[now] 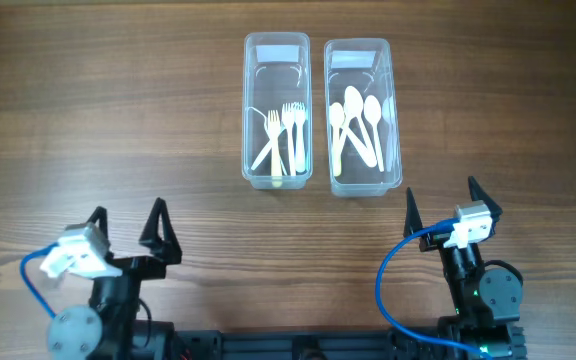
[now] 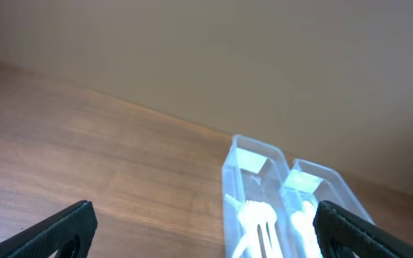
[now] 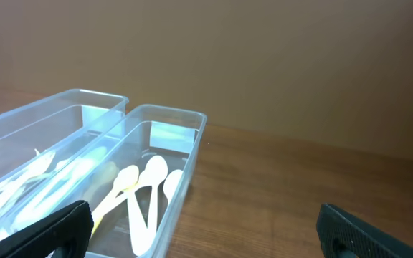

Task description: Pack container

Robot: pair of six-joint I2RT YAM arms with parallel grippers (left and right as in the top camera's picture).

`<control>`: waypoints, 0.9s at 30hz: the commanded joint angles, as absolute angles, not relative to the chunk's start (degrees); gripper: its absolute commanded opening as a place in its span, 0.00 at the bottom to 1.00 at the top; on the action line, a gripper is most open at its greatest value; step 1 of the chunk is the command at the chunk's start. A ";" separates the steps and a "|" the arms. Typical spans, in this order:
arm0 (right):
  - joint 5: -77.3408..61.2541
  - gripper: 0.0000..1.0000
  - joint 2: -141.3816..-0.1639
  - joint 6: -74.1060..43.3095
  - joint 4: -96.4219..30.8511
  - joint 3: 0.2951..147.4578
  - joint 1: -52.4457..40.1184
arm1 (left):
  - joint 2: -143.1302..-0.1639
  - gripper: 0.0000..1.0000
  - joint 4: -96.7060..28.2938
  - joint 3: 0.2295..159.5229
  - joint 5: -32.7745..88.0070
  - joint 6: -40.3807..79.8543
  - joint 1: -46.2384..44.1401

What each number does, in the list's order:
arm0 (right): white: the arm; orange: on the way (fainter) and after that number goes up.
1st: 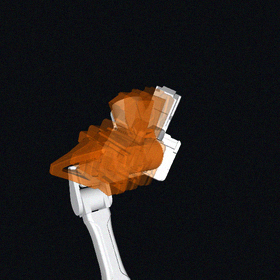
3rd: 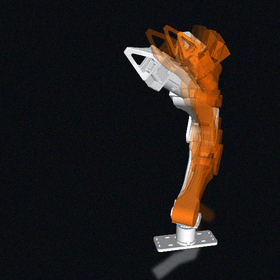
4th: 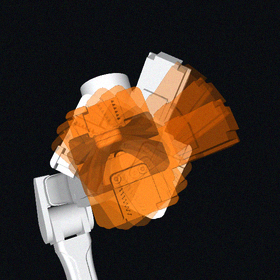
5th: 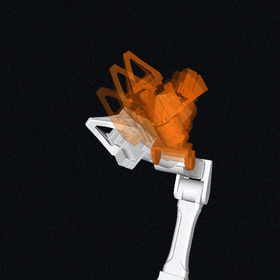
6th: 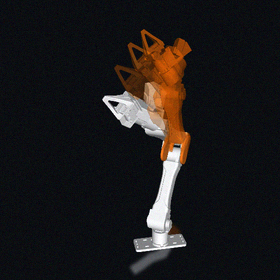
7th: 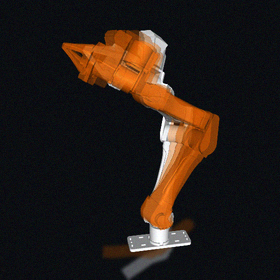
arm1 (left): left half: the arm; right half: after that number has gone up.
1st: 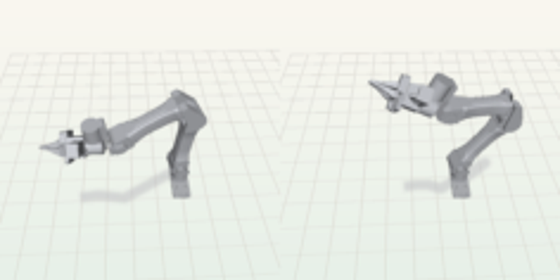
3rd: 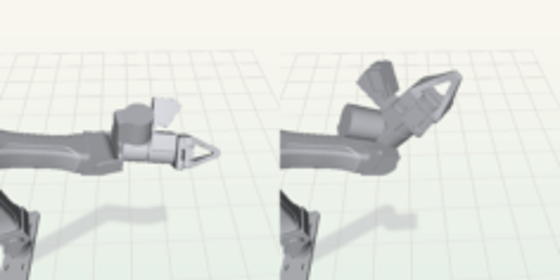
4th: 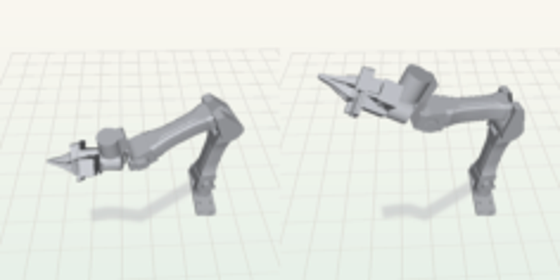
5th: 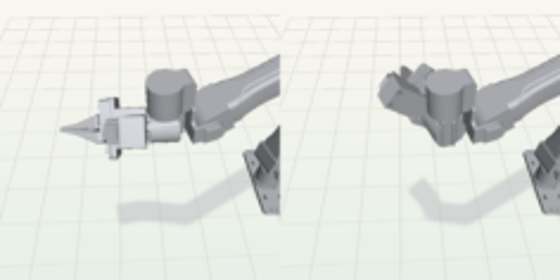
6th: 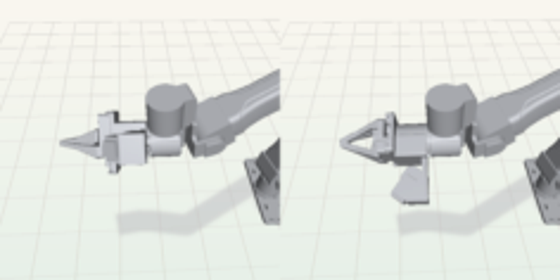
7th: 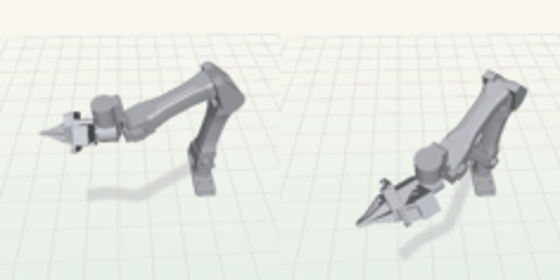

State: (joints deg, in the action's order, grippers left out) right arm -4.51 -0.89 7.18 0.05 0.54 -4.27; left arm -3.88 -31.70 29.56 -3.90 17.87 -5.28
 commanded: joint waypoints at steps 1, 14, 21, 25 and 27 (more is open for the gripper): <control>-5.21 1.00 -0.14 7.53 0.36 0.34 -4.60 | -1.04 1.00 -29.32 24.08 -2.85 16.91 -4.95; -5.21 1.00 -0.14 7.53 0.36 0.34 -4.60 | -0.19 1.00 -16.99 9.76 -3.51 16.91 -4.97; -5.21 1.00 -0.14 7.53 0.36 0.34 -4.60 | -0.19 1.00 -14.61 6.33 -4.21 16.88 -4.97; -5.19 1.00 -0.14 7.53 0.36 0.34 -4.60 | -0.19 1.00 -13.72 4.32 -4.60 16.88 -4.97; -5.21 1.00 -0.16 7.53 0.36 0.34 -4.60 | -0.19 0.99 -13.41 4.29 -4.62 16.82 -4.97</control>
State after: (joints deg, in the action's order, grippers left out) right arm -4.51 -0.89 7.20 0.05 0.51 -4.27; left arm -0.84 -14.02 5.56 -3.81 17.85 -5.28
